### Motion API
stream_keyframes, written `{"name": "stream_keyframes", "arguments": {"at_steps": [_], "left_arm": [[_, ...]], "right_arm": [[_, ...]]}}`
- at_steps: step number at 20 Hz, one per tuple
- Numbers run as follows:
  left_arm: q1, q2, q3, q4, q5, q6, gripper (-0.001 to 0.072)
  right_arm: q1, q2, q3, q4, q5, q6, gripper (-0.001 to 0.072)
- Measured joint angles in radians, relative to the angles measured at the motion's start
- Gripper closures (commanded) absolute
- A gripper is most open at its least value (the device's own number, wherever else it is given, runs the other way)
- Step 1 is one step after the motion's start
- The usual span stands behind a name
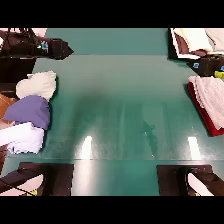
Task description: Fold the shirts.
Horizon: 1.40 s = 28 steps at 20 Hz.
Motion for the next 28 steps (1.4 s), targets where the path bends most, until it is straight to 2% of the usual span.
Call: {"name": "stream_keyframes", "arguments": {"at_steps": [13, 14, 15, 18, 22, 24, 28], "left_arm": [[0.000, 0.000, 0.000, 0.000, 0.000, 0.000, 0.0674], [0.000, 0.000, 0.000, 0.000, 0.001, 0.000, 0.0490], [0.000, 0.000, 0.000, 0.007, 0.009, 0.001, 0.0117], [0.000, -0.005, 0.000, 0.153, 0.045, -0.019, 0.0095], [0.047, -0.049, -0.040, 0.476, 0.043, -0.148, 0.0095], [0.105, -0.086, -0.095, 0.559, 0.040, -0.188, 0.0096], [0.221, -0.183, -0.205, 0.629, 0.080, -0.222, 0.0096]], "right_arm": [[0.002, 0.000, 0.000, 0.000, -0.002, 0.000, 0.0696], [0.002, 0.000, 0.000, 0.001, -0.002, 0.000, 0.0696], [0.002, 0.000, 0.000, 0.000, -0.002, 0.000, 0.0696], [0.002, 0.000, 0.000, 0.000, -0.003, 0.000, 0.0696], [0.002, 0.000, 0.000, 0.000, -0.003, 0.000, 0.0696], [0.002, 0.000, 0.000, 0.000, -0.003, 0.000, 0.0696], [0.002, 0.000, 0.000, 0.001, -0.003, 0.000, 0.0696]]}}
